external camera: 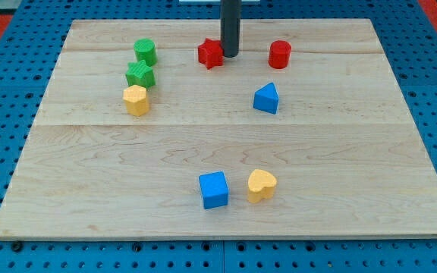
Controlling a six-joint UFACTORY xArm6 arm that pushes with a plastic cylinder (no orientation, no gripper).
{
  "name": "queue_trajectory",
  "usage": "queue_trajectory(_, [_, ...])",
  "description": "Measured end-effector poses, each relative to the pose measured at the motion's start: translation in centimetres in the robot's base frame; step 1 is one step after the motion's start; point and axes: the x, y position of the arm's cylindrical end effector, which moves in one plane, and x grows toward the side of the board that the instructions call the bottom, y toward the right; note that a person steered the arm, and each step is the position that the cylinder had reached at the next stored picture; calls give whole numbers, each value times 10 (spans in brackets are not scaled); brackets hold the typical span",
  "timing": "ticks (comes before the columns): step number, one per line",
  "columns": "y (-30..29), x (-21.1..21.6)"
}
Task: Place the red circle diagonal to the triangle
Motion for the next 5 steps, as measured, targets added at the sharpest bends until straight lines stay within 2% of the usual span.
queue_trajectory(2, [-31, 4])
queue_trajectory(3, [-22, -5])
queue_trajectory(4, [37, -36])
queue_trajectory(5, [71, -42])
